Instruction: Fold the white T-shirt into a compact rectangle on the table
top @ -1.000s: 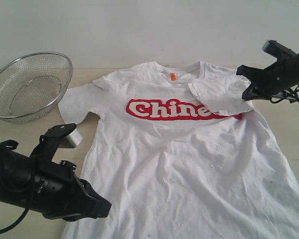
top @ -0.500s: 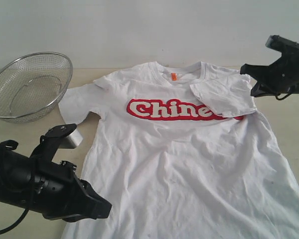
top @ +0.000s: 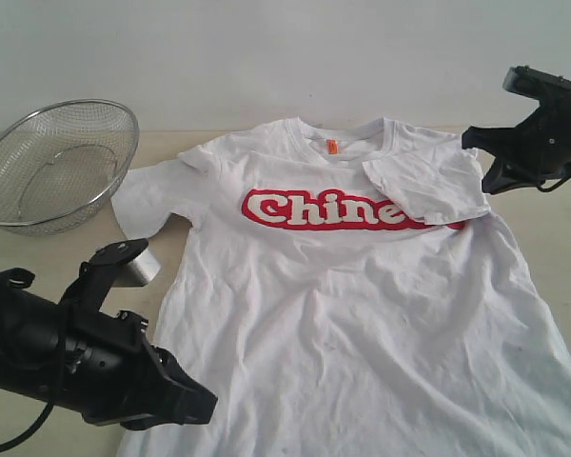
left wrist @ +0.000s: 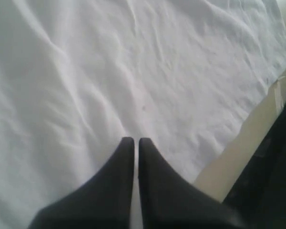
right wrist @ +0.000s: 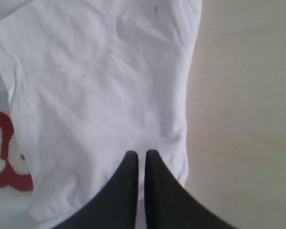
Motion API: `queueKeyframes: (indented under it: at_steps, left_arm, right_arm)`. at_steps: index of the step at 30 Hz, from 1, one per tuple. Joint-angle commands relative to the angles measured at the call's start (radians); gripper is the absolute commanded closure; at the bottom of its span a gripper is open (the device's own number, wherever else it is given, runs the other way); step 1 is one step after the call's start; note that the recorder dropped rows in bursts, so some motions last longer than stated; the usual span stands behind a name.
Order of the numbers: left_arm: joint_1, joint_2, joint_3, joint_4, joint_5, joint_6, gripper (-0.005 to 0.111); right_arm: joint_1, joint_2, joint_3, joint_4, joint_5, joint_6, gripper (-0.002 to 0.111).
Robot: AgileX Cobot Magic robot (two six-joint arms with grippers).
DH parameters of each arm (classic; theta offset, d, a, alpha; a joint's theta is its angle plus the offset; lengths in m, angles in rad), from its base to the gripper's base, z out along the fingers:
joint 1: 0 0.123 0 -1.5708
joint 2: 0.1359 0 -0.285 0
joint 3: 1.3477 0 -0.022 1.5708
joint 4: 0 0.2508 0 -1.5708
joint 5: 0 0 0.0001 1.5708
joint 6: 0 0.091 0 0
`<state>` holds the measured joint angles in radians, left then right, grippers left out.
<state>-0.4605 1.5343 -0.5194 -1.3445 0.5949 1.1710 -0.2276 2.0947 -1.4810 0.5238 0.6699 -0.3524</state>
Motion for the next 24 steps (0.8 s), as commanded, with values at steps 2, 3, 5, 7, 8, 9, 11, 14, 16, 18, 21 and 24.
queueKeyframes:
  at_steps: [2, 3, 5, 7, 8, 9, 11, 14, 16, 18, 21, 24]
  left_arm:
    - [-0.004, -0.008, -0.004, -0.021, 0.043, 0.004, 0.102]
    - [-0.004, -0.008, -0.004, -0.021, 0.045, 0.004, 0.102]
    - [-0.004, -0.008, -0.004, -0.021, 0.045, 0.004, 0.102]
    - [-0.004, -0.008, -0.004, -0.021, 0.045, 0.004, 0.102]
    - [-0.004, -0.008, -0.004, -0.021, 0.045, 0.004, 0.102]
    - [-0.004, -0.008, -0.004, -0.021, 0.045, 0.004, 0.102]
    - [-0.004, -0.008, -0.004, -0.021, 0.045, 0.004, 0.102]
    - [-0.004, -0.008, -0.004, -0.021, 0.043, 0.011, 0.102]
    - [-0.004, -0.008, -0.004, -0.021, 0.041, 0.011, 0.102]
    - [-0.004, -0.008, -0.004, -0.021, 0.041, 0.014, 0.102]
    - [-0.004, -0.008, -0.004, -0.021, 0.043, 0.014, 0.102]
    - [-0.004, -0.008, -0.004, -0.021, 0.043, 0.014, 0.102]
  right_arm:
    - [0.003, 0.0, 0.003, -0.017, 0.023, 0.011, 0.107]
    - [0.003, 0.005, 0.003, -0.017, 0.032, 0.011, 0.107]
    - [0.006, 0.018, 0.008, -0.017, 0.051, 0.015, 0.107]
    - [0.009, 0.02, 0.028, -0.017, 0.037, 0.013, 0.107]
    - [0.009, 0.02, 0.043, -0.017, 0.017, 0.013, 0.107]
    - [0.01, 0.02, 0.054, -0.017, -0.003, 0.013, 0.107]
    - [0.01, 0.02, 0.079, -0.017, -0.029, 0.008, 0.107]
    - [0.01, 0.02, 0.104, -0.026, -0.055, 0.008, 0.107]
    - [0.008, 0.02, 0.107, -0.042, -0.064, 0.014, 0.107]
    - [0.003, 0.02, 0.107, -0.043, -0.066, 0.024, 0.107]
    - [-0.001, 0.02, 0.107, -0.049, -0.076, 0.031, 0.107]
    - [-0.001, 0.02, 0.107, -0.067, -0.086, 0.048, 0.107]
